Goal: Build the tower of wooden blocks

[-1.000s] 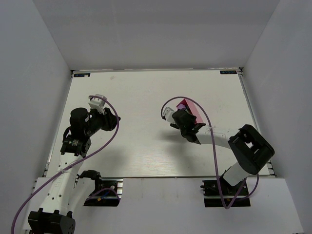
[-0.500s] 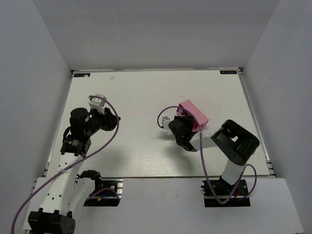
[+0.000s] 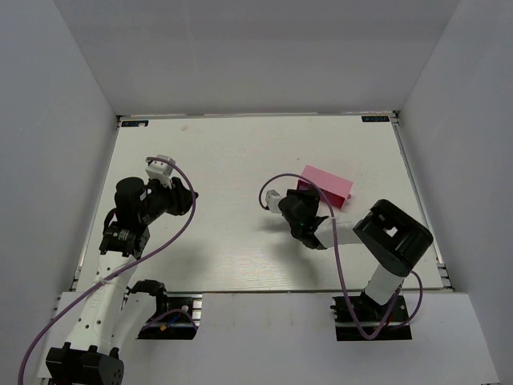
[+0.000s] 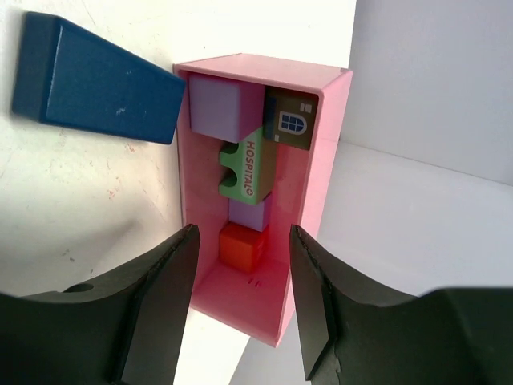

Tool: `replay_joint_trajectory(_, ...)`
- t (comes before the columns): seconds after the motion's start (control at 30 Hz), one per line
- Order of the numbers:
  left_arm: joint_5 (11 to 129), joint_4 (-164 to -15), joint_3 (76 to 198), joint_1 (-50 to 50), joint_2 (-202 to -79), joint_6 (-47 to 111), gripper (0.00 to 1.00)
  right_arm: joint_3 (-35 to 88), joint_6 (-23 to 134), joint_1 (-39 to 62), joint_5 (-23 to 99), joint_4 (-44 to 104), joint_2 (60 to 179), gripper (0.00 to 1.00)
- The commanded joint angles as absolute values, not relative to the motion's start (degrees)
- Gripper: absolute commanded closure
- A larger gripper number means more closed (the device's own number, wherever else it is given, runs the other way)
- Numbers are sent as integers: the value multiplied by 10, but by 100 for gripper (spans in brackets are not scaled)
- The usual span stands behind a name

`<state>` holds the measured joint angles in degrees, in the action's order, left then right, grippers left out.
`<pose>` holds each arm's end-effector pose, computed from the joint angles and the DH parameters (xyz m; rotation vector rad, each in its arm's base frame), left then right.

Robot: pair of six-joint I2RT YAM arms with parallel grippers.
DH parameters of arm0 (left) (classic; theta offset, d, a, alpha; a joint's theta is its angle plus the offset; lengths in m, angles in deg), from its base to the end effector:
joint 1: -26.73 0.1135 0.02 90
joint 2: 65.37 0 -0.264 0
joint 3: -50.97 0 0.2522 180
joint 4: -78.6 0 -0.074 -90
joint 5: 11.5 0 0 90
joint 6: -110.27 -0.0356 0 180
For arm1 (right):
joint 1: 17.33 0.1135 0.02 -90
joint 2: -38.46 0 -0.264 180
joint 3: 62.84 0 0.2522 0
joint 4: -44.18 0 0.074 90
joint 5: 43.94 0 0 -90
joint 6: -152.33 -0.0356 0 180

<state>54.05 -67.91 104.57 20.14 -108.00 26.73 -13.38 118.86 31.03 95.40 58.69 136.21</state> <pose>0.1688 -0.0343 0.2995 0.2843 1.9488 -0.5675 0.2223 0.2094 0.1328 -1.3037 1.6297 -1.0057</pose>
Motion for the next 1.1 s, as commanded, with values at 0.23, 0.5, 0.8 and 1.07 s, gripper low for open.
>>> replay_joint_trajectory(0.23,542,-678,1057,200,-1072,267,53,-98,1058,326,758,354,1230,45)
replay_joint_trajectory(0.5,537,-678,1057,200,-1072,267,24,-30,991,290,583,183,1089,22)
replay_joint_trajectory(0.8,532,-678,1057,200,-1072,267,16,100,987,113,466,99,1162,10)
replay_joint_trajectory(1.07,520,-678,1057,200,-1072,267,13,152,1028,37,388,65,1241,10)
